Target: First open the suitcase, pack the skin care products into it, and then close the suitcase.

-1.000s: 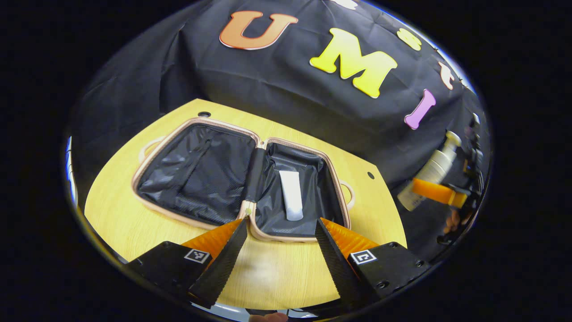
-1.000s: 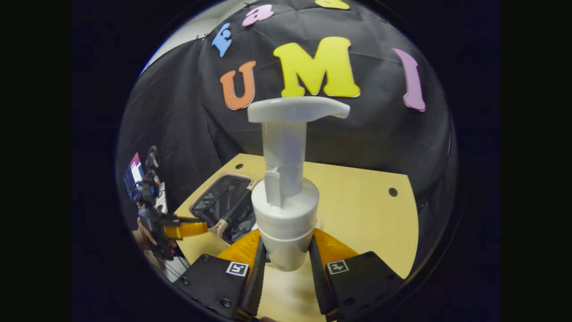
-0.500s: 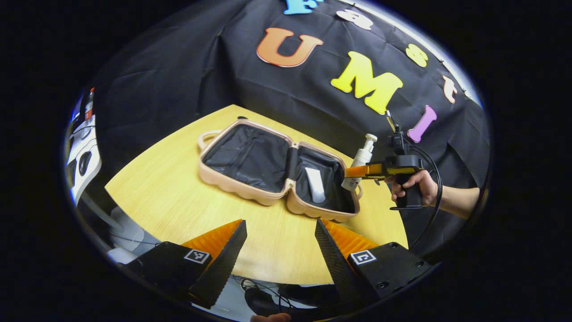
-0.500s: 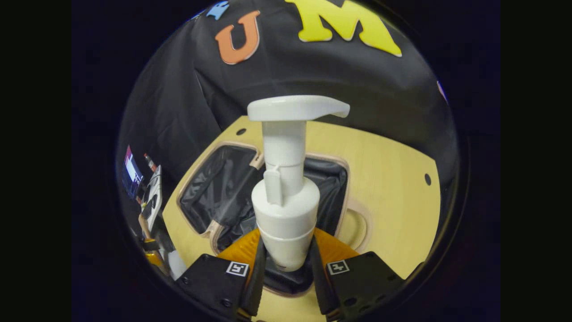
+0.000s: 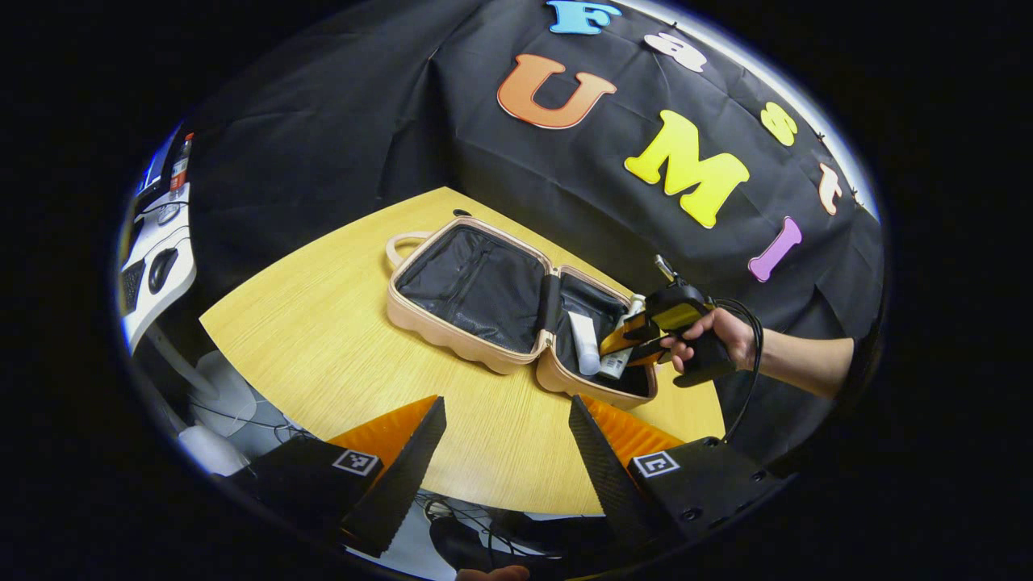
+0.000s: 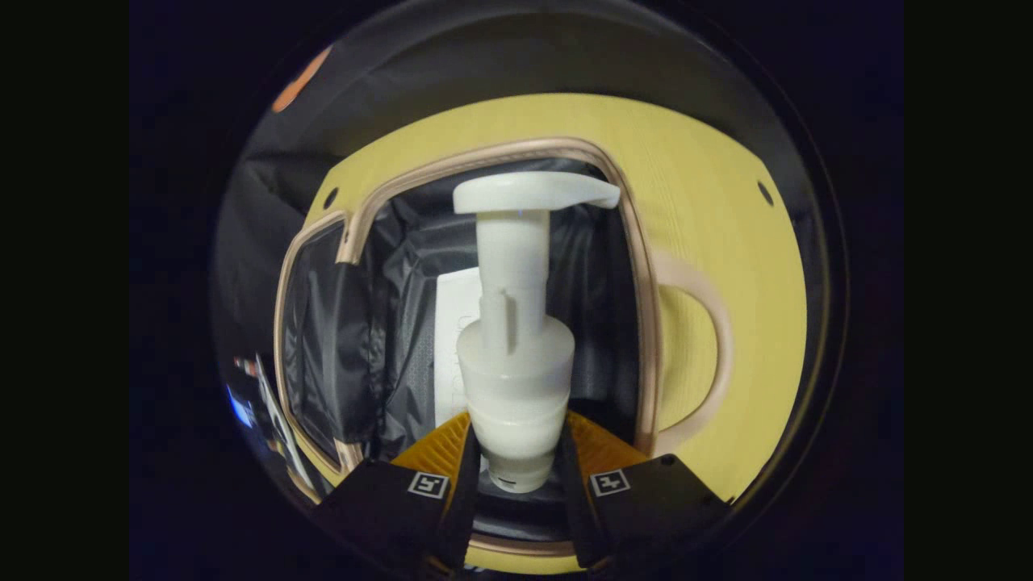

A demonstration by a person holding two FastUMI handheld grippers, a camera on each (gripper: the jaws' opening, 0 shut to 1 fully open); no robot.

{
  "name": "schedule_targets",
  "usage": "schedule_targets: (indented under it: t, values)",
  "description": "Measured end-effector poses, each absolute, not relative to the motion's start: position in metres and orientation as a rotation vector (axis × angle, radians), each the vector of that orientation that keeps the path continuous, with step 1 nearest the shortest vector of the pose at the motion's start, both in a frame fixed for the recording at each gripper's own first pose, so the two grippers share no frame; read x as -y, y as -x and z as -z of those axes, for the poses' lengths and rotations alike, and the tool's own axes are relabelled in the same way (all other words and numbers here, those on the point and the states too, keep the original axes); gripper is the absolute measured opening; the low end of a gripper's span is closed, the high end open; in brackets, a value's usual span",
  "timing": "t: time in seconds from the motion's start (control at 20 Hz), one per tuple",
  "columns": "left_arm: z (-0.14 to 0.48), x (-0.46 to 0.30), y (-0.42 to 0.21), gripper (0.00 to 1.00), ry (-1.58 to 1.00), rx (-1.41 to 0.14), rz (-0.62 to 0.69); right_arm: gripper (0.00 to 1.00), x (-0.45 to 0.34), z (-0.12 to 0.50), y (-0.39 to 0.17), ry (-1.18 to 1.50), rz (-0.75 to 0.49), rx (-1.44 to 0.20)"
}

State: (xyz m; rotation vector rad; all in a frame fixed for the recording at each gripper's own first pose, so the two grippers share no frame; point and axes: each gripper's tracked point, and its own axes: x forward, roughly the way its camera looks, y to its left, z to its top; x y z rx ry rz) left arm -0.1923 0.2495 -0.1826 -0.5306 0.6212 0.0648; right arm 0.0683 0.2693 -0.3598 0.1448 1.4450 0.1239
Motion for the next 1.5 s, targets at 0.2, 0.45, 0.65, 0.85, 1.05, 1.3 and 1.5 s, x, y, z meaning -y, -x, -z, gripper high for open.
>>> schedule_targets:
  t: [0.2, 0.45, 0.65, 0.85, 1.05, 1.3, 1.5]
  values:
    - [0.179, -0.252, 0.196, 0.98, 0.525, -0.620, -0.059, 0.46, -0.259, 0.375, -0.079, -0.132, -0.032, -1.483]
    - [0.176, -0.267, 0.204, 0.98, 0.547, -0.594, -0.104, 0.49, -0.260, 0.381, -0.078, -0.110, -0.002, -1.496]
    - [0.176, -0.288, 0.202, 0.98, 0.497, -0.587, -0.130, 0.51, -0.260, 0.378, -0.077, -0.113, -0.002, -1.484]
    - [0.183, -0.311, 0.193, 0.98, 0.488, -0.585, -0.133, 0.67, -0.257, 0.346, -0.062, -0.093, -0.034, -1.447]
    - [0.193, -0.344, 0.162, 0.98, 0.516, -0.525, -0.073, 0.74, -0.255, 0.258, -0.037, -0.067, -0.184, -1.254]
    - [0.196, -0.388, 0.099, 0.99, 0.646, -0.346, 0.037, 0.74, -0.253, 0.139, 0.007, -0.129, -0.426, -0.875]
    - [0.232, -0.435, 0.041, 0.98, 0.786, -0.268, 0.014, 0.74, -0.218, 0.083, 0.013, -0.087, -0.448, -0.642]
